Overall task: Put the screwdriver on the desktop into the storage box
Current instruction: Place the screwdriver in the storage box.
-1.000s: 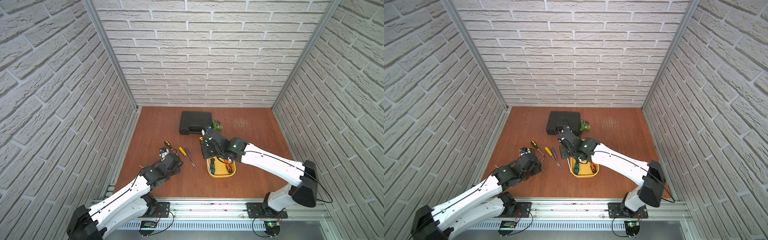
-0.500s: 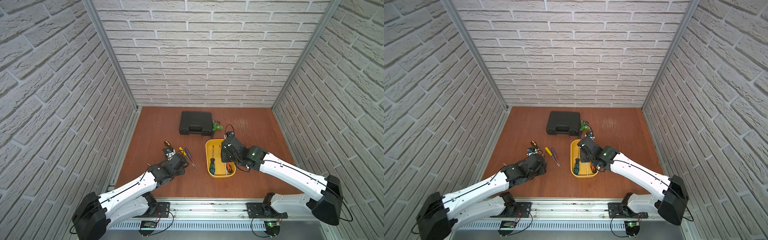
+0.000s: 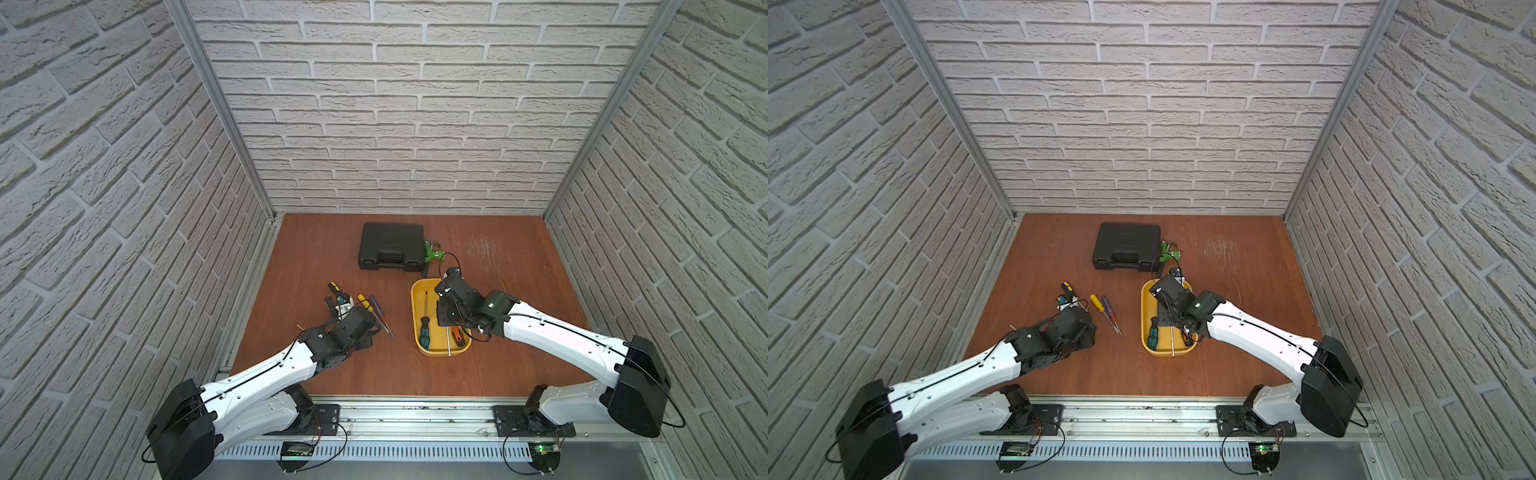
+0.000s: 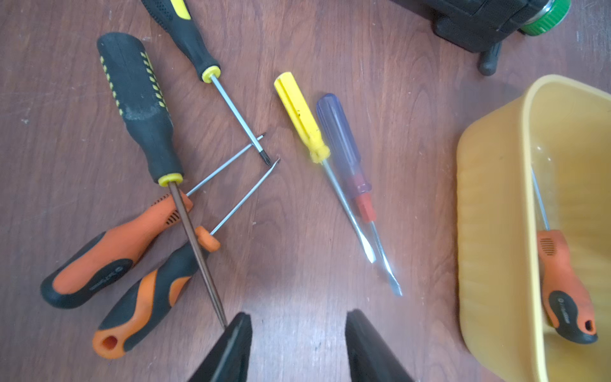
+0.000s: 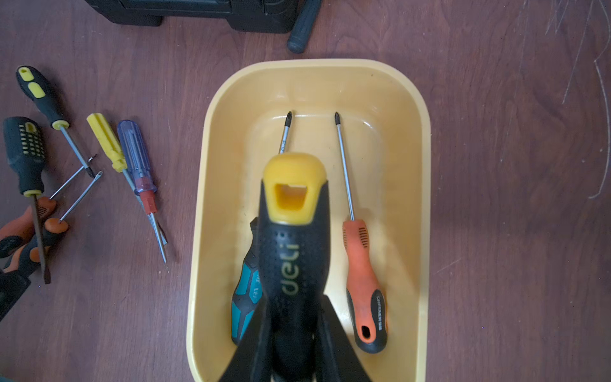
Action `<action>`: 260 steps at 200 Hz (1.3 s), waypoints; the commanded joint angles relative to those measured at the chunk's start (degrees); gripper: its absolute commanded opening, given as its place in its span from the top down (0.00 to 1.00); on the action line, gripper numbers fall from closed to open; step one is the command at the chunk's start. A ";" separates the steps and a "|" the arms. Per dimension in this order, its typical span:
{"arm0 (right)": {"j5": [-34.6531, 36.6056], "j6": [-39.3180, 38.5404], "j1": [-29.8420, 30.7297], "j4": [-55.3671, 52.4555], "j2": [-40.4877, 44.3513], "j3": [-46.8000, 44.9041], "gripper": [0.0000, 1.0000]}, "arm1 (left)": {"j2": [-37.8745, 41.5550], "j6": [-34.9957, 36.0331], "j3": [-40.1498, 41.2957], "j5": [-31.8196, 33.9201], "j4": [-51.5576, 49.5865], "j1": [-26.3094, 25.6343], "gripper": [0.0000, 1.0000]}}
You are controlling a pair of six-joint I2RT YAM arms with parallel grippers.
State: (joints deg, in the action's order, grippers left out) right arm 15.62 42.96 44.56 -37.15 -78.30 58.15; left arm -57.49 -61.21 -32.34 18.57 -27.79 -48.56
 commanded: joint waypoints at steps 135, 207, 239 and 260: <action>-3.90 -1.02 -2.78 5.88 -7.07 0.99 0.98 | 0.63 0.58 -0.80 1.65 -0.39 -0.29 0.48; -7.47 -2.39 -5.34 6.13 -14.10 3.80 0.98 | 0.63 0.57 -0.34 0.93 -0.24 -0.22 0.47; -7.72 -3.12 -6.32 5.69 -15.93 5.85 0.98 | 0.47 0.48 -0.53 1.36 -0.28 -0.24 0.47; -7.34 -3.50 -6.89 5.14 -16.70 7.30 0.98 | 0.02 0.39 -0.53 1.25 -0.25 -0.24 0.47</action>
State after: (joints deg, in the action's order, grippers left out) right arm 7.62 40.86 38.41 -32.60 -94.26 63.18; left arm -57.34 -61.23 -32.40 19.18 -28.32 -48.56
